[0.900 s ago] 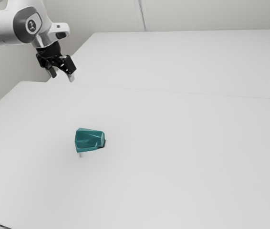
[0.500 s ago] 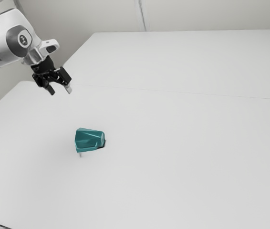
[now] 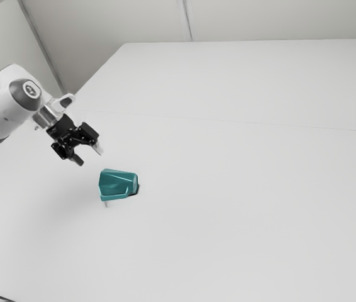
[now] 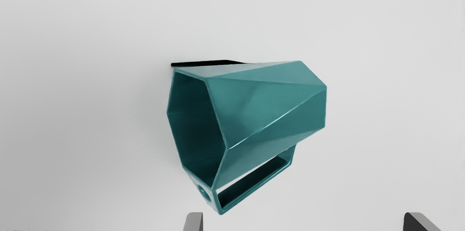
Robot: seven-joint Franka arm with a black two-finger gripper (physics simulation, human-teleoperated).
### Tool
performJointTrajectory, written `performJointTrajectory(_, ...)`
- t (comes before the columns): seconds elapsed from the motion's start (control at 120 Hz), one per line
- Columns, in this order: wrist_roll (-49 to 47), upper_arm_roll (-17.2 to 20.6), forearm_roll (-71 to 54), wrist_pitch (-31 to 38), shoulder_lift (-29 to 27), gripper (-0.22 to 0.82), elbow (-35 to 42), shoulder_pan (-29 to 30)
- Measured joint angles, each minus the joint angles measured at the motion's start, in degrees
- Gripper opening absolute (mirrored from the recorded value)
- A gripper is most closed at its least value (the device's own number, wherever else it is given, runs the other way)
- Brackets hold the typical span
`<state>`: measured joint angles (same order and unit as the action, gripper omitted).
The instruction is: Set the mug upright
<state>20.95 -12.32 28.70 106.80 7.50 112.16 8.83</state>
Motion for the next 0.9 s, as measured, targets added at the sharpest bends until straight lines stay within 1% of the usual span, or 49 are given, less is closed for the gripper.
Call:
performJointTrajectory(0.133,0.36,-0.06,4.37,0.21,2.15,0.60,0.81,1.34)
performJointTrajectory(0.358,0.90,-0.07,11.98,-0.06,5.25,0.60,0.84,1.94)
performJointTrajectory(0.625,1.37,-0.07,13.95,-0.63,6.76,0.60,1.25,2.65)
performJointTrajectory(0.825,1.94,-0.07,15.18,-0.83,9.32,0.60,0.50,2.68)
performJointTrajectory(0.9,2.28,-0.03,15.85,-0.87,9.67,0.56,0.17,2.74)
